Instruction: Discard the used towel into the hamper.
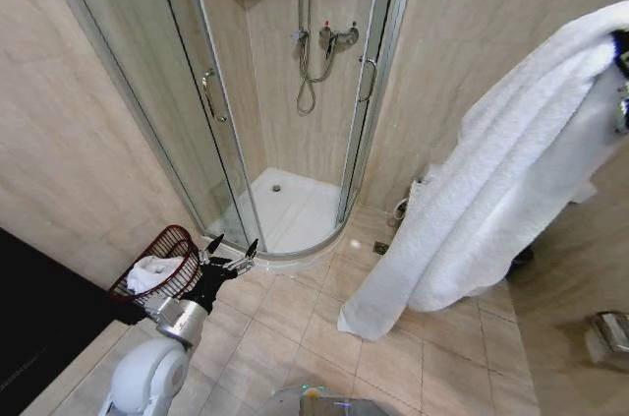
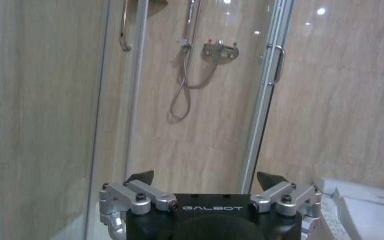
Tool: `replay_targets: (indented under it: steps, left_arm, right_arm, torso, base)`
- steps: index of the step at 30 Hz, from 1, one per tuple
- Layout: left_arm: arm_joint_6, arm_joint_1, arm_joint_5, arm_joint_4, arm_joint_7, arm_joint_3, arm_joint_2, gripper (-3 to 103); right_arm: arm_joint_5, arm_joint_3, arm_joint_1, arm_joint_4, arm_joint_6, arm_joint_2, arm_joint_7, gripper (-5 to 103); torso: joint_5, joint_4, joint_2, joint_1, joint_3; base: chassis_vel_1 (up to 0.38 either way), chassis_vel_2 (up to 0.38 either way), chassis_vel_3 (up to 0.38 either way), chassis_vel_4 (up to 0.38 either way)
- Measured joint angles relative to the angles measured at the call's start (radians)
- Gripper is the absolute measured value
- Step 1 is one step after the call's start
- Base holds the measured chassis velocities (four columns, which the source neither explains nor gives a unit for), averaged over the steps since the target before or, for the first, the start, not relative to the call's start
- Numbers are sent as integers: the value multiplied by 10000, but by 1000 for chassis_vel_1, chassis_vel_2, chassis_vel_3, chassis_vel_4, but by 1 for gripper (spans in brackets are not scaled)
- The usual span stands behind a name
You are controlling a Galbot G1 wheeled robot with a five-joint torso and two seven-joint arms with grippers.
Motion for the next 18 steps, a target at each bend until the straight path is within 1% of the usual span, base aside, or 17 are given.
replay_targets:
  steps: [1, 4, 5, 9, 10, 18]
  left_arm:
    - [0, 0, 0, 0, 0, 0, 0, 100]
    - [0, 0, 0, 0, 0, 0, 0, 100]
    - [0, 0, 0, 0, 0, 0, 0, 100]
    - [0, 0, 0, 0, 0, 0, 0, 100]
    - [0, 0, 0, 0, 0, 0, 0, 100]
    - [0, 0, 0, 0, 0, 0, 0, 100]
  right_arm:
    - [0, 0, 0, 0, 0, 0, 0, 3]
    - [23, 23, 9, 1, 0, -37, -2, 3]
    - [23, 23, 9, 1, 0, -37, -2, 3]
    - [27, 20, 13, 12, 0, -28, -8, 3]
    - [27, 20, 13, 12, 0, -28, -8, 3]
    - [21, -13, 5, 29, 0, -2, -14, 3]
  torso:
    - [0, 0, 0, 0, 0]
    - [-1, 0, 223, 98, 122]
    - [-1, 0, 223, 98, 122]
    - [0, 0, 480, 216, 265]
    - [0, 0, 480, 216, 265]
    - [-1, 0, 916, 411, 503]
  base:
    - [0, 0, 0, 0]
    - [0, 0, 0, 0]
    - [0, 0, 0, 0]
    - [0, 0, 0, 0]
    - [0, 0, 0, 0]
    - [0, 0, 0, 0]
